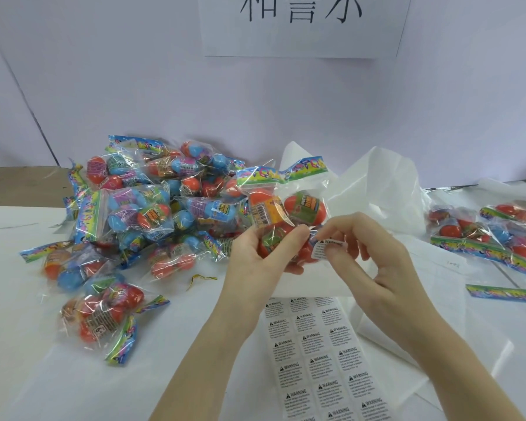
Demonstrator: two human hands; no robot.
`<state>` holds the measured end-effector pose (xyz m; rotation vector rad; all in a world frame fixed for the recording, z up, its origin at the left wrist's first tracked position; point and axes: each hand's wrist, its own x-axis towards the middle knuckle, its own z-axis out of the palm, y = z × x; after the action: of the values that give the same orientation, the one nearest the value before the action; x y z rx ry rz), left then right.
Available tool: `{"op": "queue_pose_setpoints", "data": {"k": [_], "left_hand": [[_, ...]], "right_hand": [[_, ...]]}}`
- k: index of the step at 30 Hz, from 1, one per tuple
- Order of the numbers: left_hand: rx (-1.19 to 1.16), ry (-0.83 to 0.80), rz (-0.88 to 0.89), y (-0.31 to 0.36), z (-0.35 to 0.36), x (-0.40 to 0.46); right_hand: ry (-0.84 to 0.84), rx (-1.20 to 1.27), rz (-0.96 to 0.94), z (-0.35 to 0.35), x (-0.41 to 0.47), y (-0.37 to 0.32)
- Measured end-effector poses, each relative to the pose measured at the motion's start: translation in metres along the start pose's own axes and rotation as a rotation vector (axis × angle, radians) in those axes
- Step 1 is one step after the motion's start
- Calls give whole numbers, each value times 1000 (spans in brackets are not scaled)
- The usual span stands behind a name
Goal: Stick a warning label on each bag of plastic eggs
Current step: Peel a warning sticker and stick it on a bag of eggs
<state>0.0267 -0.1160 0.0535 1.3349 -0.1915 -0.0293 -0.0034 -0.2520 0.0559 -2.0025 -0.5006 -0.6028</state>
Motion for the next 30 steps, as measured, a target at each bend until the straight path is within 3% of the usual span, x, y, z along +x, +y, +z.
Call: {"op": "queue_pose_setpoints", "data": {"k": [18, 26, 30], "left_hand": [[-69, -56, -4, 1, 0, -1], [-123, -3, 20, 1, -2, -2], [-166, -63, 17, 4, -2, -3]], "right_hand": [[84, -143, -30, 2, 2, 0], [218, 272, 305, 3, 4, -5], [46, 520, 414, 1, 5, -9]]}}
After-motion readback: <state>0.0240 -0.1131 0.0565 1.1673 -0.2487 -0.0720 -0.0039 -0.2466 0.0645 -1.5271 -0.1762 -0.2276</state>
